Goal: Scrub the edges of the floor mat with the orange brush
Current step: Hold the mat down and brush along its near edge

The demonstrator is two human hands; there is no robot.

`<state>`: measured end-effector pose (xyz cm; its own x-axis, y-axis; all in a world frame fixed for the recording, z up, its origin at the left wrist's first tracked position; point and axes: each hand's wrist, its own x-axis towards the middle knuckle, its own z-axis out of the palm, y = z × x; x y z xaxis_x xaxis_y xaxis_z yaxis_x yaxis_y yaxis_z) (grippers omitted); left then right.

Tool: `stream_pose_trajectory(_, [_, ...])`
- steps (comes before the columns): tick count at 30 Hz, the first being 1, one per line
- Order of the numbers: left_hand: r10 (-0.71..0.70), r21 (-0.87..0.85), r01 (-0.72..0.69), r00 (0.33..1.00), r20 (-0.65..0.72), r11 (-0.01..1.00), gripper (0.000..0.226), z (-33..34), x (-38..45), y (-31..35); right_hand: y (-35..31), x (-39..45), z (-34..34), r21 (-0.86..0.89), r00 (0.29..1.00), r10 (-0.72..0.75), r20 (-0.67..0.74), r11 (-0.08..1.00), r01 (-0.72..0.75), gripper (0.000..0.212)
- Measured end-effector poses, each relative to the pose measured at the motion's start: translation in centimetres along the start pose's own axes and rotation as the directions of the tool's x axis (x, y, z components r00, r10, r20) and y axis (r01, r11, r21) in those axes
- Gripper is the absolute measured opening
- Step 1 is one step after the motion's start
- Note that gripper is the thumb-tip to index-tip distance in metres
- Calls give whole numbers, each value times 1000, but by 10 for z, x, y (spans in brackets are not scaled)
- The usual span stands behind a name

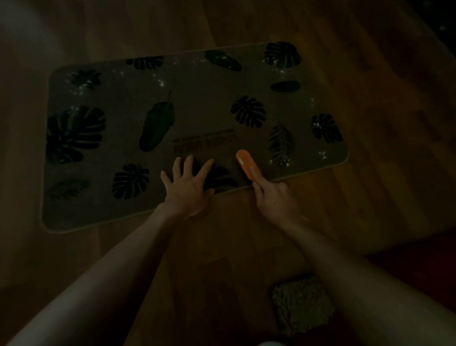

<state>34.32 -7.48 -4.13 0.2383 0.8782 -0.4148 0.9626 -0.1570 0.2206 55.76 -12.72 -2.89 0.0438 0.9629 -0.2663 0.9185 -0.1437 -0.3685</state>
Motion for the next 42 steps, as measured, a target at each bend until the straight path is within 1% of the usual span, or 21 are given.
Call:
stream_pose_trajectory(2, [-25,-12,25,999,22,1000,79,-5,3,3,-2,0,3,-9,1000,3,6,1000,-3,55])
stream_pose_trajectory(4, [-53,11,53,997,48,999,79,-5,4,6,-17,-4,11,27,999,-4,48,1000,3,56])
stream_pose_trajectory(6, [-68,52,65,995,66,997,81,0,1,6,-30,-9,24,67,996,-63,63,996,59,60])
stream_pose_trajectory(9, [-59,106,49,994,94,993,89,8,-4,-5,-38,-11,28,49,988,-106,110,994,102,61])
stream_pose_trajectory(12, [-55,126,42,993,105,991,88,6,-6,-14,-45,-7,19,-32,981,-141,135,989,147,64])
stream_pose_trajectory(14, [-55,117,40,991,121,992,86,5,-6,-14,-37,-3,13,-83,991,-95,98,991,103,65])
stream_pose_trajectory(17, [-50,110,36,990,132,993,83,3,-6,-13,-5,1,2,-76,999,37,28,996,-34,64])
stream_pose_trajectory(19, [-47,118,31,989,137,993,83,0,-7,-12,8,-2,-4,-54,994,110,13,993,-109,61])
stream_pose_trajectory(21, [-46,103,33,990,131,994,84,0,-6,-10,4,-5,-4,8,991,136,17,991,-136,60])
stream_pose_trajectory(23, [-49,95,38,992,119,995,85,-1,-5,-9,-18,-12,-1,120,995,91,33,988,-94,56])
stream_pose_trajectory(24, [-48,93,37,992,115,995,86,-1,-4,-8,-29,-15,2,156,998,38,55,987,-47,54])
stream_pose_trajectory(26, [-48,87,39,993,105,995,87,-1,-4,-9,-55,-19,12,101,984,-92,150,992,77,63])
stream_pose_trajectory(28, [-55,73,48,994,95,996,88,0,-4,-9,-66,-19,18,81,974,-117,196,991,103,66])
stream_pose_trajectory(30, [-56,57,52,995,77,997,90,-1,-4,-11,-58,-13,19,71,980,-137,148,989,127,65])
stream_pose_trajectory(32, [-51,33,49,997,63,998,90,0,-3,-12,-36,-5,12,-44,989,-108,99,993,113,64])
stream_pose_trajectory(34, [-45,15,44,997,59,999,90,0,-3,-12,-11,5,0,-59,999,7,47,998,-4,61])
stream_pose_trajectory(36, [-46,1,46,997,55,999,90,0,-4,-11,8,12,-11,-14,991,130,-11,991,-130,58])
stream_pose_trajectory(37, [-48,-2,49,998,50,999,90,0,-4,-10,13,13,-13,0,986,164,-26,986,-164,56])
stream_pose_trajectory(38, [-51,-2,51,998,46,999,90,-1,-4,-10,13,14,-14,7,985,168,-32,986,-168,56])
stream_pose_trajectory(40, [-58,7,58,997,47,998,91,-4,-3,-9,5,7,-6,32,994,106,-24,994,-105,57])
stream_pose_trajectory(42, [-68,13,67,996,50,998,92,-6,-1,-8,-8,-8,10,29,999,39,30,999,-40,59])
